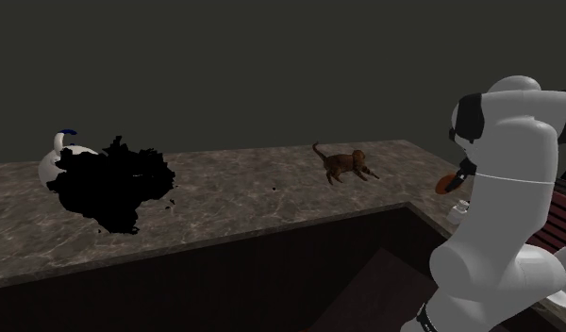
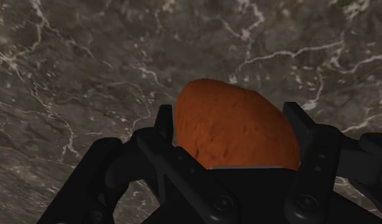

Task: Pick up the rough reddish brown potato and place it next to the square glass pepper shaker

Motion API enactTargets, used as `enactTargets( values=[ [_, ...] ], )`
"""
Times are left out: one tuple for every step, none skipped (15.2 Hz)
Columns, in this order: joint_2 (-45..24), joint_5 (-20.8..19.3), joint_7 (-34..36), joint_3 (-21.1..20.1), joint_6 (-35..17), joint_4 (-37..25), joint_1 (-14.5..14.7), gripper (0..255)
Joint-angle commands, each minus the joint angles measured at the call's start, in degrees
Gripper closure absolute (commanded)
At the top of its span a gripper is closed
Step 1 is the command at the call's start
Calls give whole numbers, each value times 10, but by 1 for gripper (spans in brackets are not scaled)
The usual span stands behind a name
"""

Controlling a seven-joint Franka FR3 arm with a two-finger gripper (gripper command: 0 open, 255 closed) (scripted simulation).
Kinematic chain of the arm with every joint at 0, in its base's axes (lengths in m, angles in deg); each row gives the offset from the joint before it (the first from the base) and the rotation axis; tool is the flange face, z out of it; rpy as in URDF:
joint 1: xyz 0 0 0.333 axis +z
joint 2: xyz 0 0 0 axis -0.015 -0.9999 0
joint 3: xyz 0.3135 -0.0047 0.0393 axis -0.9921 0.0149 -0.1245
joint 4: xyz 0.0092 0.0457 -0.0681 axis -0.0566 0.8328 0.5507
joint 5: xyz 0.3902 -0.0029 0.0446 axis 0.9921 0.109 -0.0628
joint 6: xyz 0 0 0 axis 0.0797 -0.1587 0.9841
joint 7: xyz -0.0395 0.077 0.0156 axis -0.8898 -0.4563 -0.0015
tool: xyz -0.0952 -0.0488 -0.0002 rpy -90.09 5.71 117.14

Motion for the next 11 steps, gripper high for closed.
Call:
enactTargets(
  values=[
    [-2, 1, -1, -2, 0, 4, 1, 255],
    [-2, 1, -1, -2, 0, 4, 1, 255],
    [-2, 1, -1, -2, 0, 4, 1, 255],
    [-2, 1, -1, -2, 0, 4, 1, 255],
    [-2, 1, -1, -2, 0, 4, 1, 255],
    [-3, 1, -2, -2, -1, 5, 1, 0],
    [-3, 1, -1, -2, 0, 3, 1, 0],
    [-3, 1, 0, -2, 0, 3, 1, 0],
    [-4, 1, 0, -2, 0, 3, 1, 0],
    [-4, 1, 0, -2, 0, 3, 1, 0],
    [-2, 1, -1, -2, 0, 4, 1, 0]
  ],
)
